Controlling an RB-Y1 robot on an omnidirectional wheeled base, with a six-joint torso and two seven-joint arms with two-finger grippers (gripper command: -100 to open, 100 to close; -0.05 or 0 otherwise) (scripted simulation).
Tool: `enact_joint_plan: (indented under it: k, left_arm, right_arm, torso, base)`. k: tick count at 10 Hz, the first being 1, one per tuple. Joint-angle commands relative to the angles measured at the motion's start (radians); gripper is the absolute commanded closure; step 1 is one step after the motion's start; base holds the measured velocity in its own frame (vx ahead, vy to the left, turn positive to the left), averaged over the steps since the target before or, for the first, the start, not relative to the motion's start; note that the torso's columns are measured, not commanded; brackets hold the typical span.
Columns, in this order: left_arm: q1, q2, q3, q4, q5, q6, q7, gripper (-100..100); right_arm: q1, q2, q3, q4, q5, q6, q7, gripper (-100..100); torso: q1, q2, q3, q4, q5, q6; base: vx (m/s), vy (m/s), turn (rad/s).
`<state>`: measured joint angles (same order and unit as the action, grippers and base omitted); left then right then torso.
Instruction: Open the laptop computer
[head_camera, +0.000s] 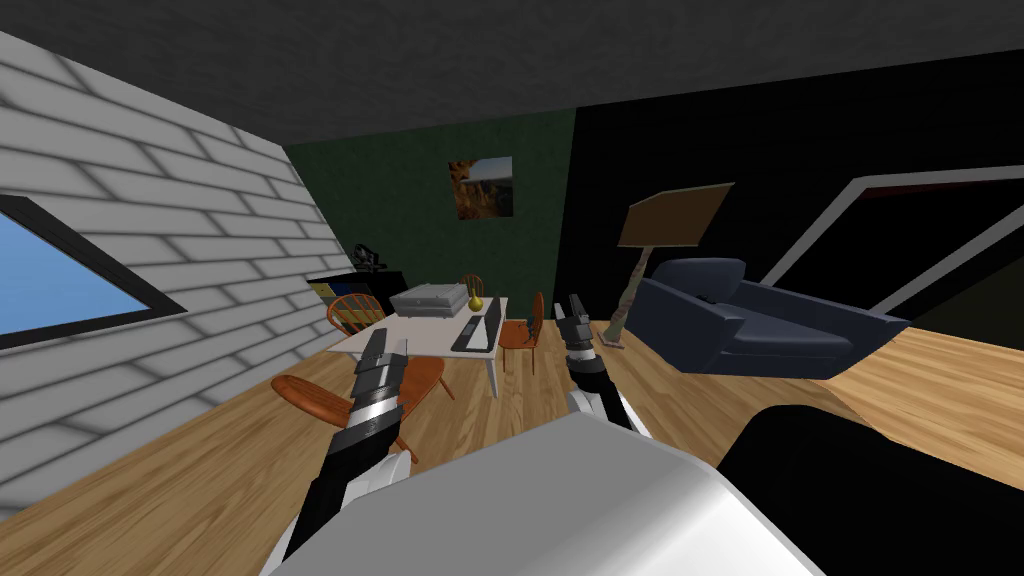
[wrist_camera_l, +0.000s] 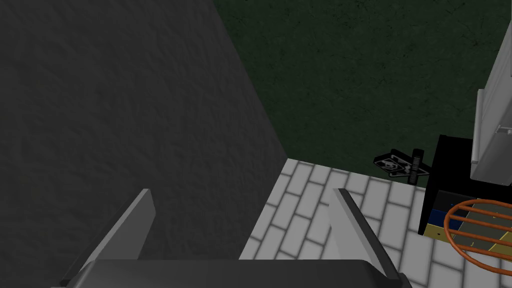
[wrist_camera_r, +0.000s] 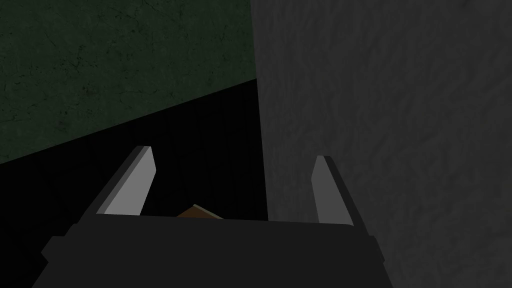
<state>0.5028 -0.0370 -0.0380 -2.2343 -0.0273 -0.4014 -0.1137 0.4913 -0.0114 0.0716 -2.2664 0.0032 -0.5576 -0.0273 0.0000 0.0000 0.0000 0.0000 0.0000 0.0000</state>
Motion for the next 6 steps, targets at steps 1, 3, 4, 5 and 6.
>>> enact_joint_plan:
  k: [1, 3, 4, 5, 6]
  left_arm:
    - [0.000, 0.000, 0.000, 0.000, 0.000, 0.000, 0.000, 0]
    - [0.000, 0.000, 0.000, 0.000, 0.000, 0.000, 0.000, 0]
    - [0.000, 0.000, 0.000, 0.000, 0.000, 0.000, 0.000, 0]
    - [0.000, 0.000, 0.000, 0.000, 0.000, 0.000, 0.000, 0]
    - [0.000, 0.000, 0.000, 0.000, 0.000, 0.000, 0.000, 0]
  right_arm:
    - [0.000, 0.000, 0.000, 0.000, 0.000, 0.000, 0.000, 0]
    - [0.000, 0.000, 0.000, 0.000, 0.000, 0.000, 0.000, 0]
    - [0.000, 0.000, 0.000, 0.000, 0.000, 0.000, 0.000, 0]
    - [0.000, 0.000, 0.000, 0.000, 0.000, 0.000, 0.000, 0]
    - [0.000, 0.000, 0.000, 0.000, 0.000, 0.000, 0.000, 0]
  torso:
    - [0.000, 0.040, -0.082, 0.041, 0.000, 0.000]
    - [0.000, 0.175, -0.351, 0.176, 0.000, 0.000]
    - [0.000, 0.248, -0.497, 0.248, 0.000, 0.000]
    - [0.000, 0.322, -0.644, 0.322, 0.000, 0.000]
    - [0.000, 0.396, -0.792, 0.396, 0.000, 0.000]
  base:
    - [0.000, 0.000, 0.000]
    - [0.000, 0.000, 0.000]
    - [0.000, 0.000, 0.000]
    - [0.000, 0.000, 0.000]
    - [0.000, 0.000, 0.000]
